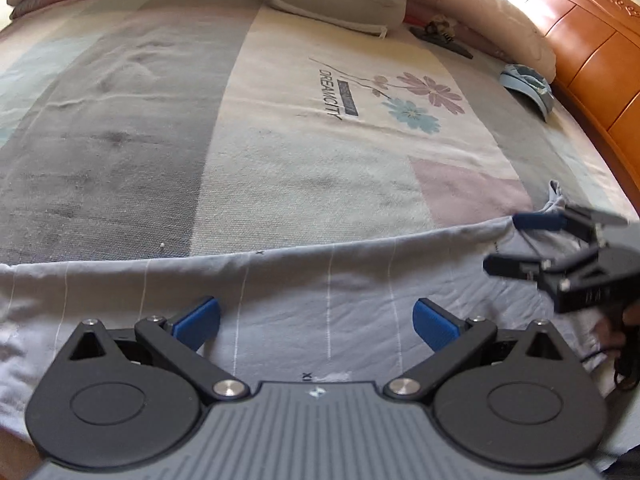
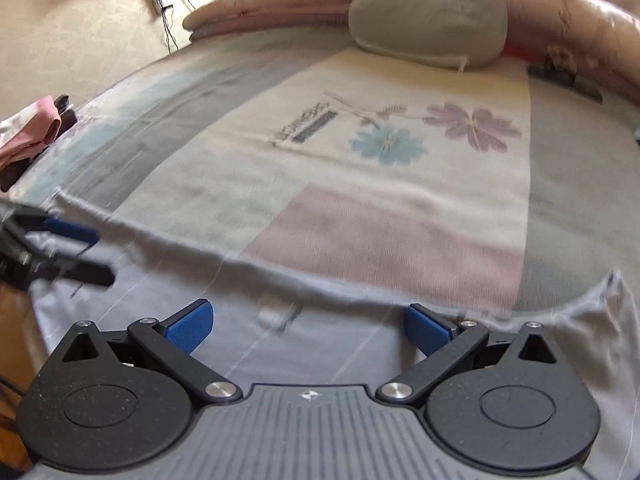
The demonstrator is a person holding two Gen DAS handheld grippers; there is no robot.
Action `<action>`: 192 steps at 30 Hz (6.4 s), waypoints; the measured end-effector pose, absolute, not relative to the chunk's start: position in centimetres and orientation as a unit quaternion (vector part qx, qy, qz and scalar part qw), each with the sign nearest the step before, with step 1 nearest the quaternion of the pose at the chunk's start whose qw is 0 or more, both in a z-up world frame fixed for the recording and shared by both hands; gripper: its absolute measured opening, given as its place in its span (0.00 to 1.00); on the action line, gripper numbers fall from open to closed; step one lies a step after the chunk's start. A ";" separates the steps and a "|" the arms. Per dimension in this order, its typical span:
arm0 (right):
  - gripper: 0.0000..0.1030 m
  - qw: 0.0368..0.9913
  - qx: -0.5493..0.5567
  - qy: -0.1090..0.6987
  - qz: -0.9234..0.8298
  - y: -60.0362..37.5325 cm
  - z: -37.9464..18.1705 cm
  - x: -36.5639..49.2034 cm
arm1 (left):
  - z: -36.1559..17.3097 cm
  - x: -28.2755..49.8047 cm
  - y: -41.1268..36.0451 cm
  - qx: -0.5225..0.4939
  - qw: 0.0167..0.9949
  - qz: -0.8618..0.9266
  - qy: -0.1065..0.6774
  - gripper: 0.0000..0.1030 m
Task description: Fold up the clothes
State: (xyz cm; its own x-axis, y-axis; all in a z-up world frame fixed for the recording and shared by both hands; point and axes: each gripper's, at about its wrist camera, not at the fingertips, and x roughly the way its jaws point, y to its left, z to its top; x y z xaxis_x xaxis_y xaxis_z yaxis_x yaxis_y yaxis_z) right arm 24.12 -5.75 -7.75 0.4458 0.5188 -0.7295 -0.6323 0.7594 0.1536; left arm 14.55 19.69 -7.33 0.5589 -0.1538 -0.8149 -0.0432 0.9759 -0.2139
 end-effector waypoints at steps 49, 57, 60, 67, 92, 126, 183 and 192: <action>1.00 0.901 -0.058 0.406 0.141 -15.5 -8.0 30.2 | -7.6 14.5 19.4 -0.091 0.895 -0.045 0.434 0.99; 1.00 0.880 -0.109 0.413 0.208 -14.6 -6.5 24.3 | -5.8 12.4 18.0 -0.031 0.896 -0.076 0.435 0.99; 1.00 0.870 -0.129 0.415 0.233 -14.3 -5.9 22.0 | -6.6 11.6 17.3 -0.043 0.886 -0.094 0.453 0.99; 1.00 0.861 -0.112 0.446 0.220 -13.5 -8.0 20.7 | -7.5 11.7 17.5 -0.064 0.885 -0.084 0.453 0.99; 1.00 0.864 -0.112 0.440 0.218 -13.6 -8.3 20.4 | -6.3 9.8 19.1 -0.055 0.892 -0.081 0.442 0.99; 1.00 0.872 -0.104 0.427 0.215 -13.8 -8.5 20.0 | -6.5 10.0 22.3 -0.045 0.902 0.005 0.430 0.99; 1.00 0.849 -0.093 0.413 0.316 -10.8 -4.0 19.1 | -6.8 0.8 33.7 -0.464 0.834 0.133 0.267 0.99; 1.00 0.843 -0.091 0.412 0.333 -8.7 -3.6 19.5 | -8.9 0.6 36.4 -0.545 0.772 0.169 0.281 0.99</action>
